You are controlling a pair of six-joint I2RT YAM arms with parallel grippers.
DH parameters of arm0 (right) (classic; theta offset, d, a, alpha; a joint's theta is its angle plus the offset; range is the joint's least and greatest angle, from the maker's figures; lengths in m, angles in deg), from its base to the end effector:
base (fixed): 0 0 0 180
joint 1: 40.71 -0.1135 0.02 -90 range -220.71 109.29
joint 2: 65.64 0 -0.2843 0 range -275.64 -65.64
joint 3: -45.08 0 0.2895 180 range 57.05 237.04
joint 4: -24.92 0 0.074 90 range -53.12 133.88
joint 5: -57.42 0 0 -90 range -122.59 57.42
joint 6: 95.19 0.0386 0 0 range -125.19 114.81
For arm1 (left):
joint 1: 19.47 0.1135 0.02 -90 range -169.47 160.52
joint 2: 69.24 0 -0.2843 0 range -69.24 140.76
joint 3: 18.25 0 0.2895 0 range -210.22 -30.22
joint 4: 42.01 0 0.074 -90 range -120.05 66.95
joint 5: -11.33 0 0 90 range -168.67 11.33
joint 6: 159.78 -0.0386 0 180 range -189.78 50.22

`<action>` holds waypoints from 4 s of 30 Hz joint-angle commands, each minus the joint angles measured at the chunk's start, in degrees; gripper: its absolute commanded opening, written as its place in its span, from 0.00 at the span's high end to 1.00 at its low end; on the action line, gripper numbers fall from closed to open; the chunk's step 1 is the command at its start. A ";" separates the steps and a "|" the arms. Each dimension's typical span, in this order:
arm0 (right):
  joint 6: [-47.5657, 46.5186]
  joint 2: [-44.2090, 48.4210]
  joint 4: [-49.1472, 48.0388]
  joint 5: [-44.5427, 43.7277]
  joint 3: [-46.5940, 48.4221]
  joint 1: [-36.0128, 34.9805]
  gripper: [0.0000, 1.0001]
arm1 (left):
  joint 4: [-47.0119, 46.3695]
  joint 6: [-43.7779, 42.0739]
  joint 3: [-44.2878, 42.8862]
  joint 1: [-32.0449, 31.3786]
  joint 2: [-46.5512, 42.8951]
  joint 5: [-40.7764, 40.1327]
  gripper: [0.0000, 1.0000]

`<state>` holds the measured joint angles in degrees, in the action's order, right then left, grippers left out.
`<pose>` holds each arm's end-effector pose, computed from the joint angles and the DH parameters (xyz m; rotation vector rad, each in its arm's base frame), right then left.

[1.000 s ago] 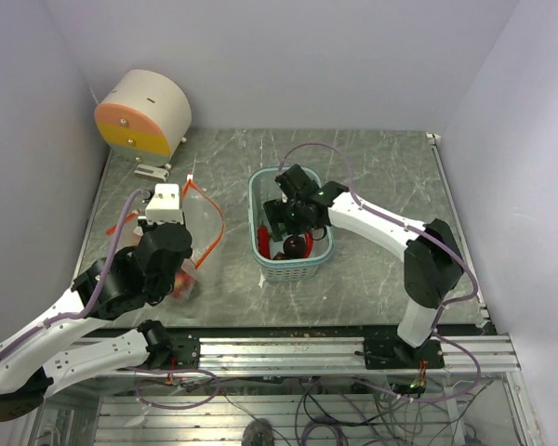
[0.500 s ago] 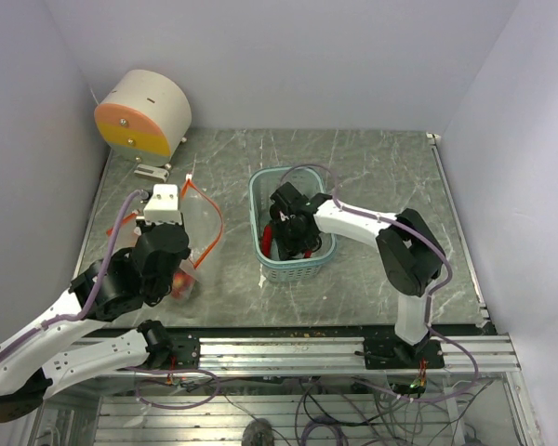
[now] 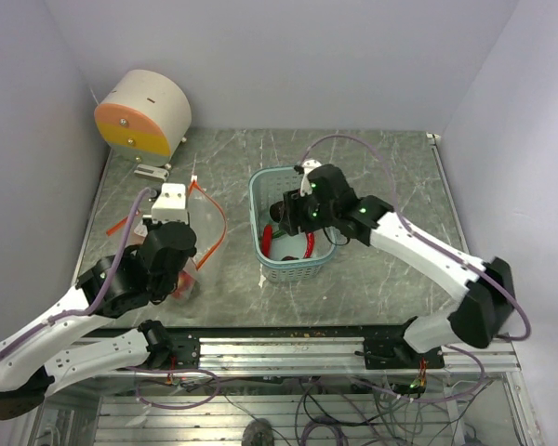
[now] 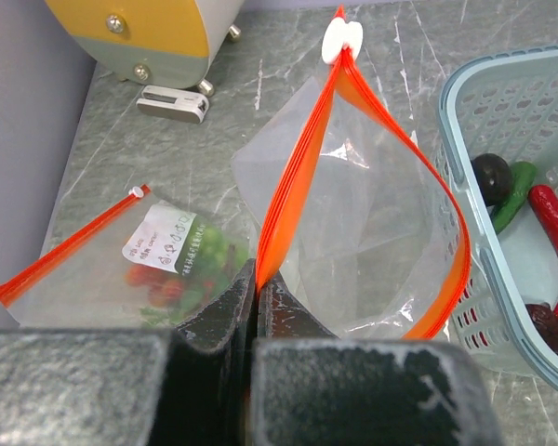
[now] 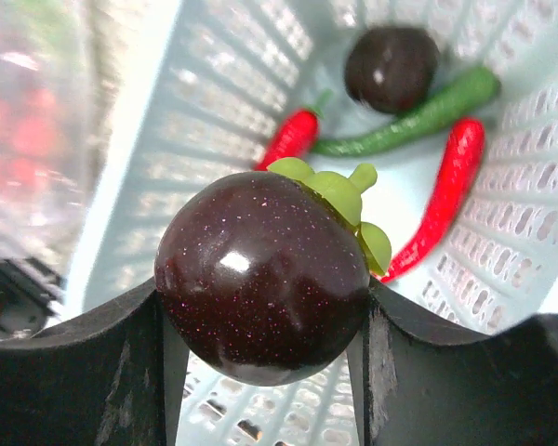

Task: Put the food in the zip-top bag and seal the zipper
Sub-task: Pick up the fake vegetable from the bin, then place the fake vegetable in the zipper food storage bag, then pick up the fake vegetable from the bin, then place the fake vegetable in the zipper food storage bag.

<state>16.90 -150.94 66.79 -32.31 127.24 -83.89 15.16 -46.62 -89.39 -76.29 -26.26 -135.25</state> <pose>0.2663 0.2502 0.3014 -0.4465 2.3857 0.5469 0.1094 -0.1084 0.3977 -0.0243 1.8414 0.0595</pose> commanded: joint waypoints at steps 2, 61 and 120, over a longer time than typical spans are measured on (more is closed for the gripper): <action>-2.47 7.54 -9.63 7.23 -2.46 0.20 0.95 | -2.86 0.09 0.49 0.28 0.67 1.42 0.93; 3.36 5.97 -16.07 -14.33 4.27 -12.57 0.00 | -12.42 6.63 9.40 0.26 -2.27 12.28 0.93; 0.30 0.22 -8.53 -8.93 -2.34 -0.68 1.00 | -10.77 7.76 11.48 0.25 -5.07 13.10 0.93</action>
<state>17.62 -154.50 55.89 -43.92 128.40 -83.96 5.76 -39.32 -78.86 -76.14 -30.78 -121.94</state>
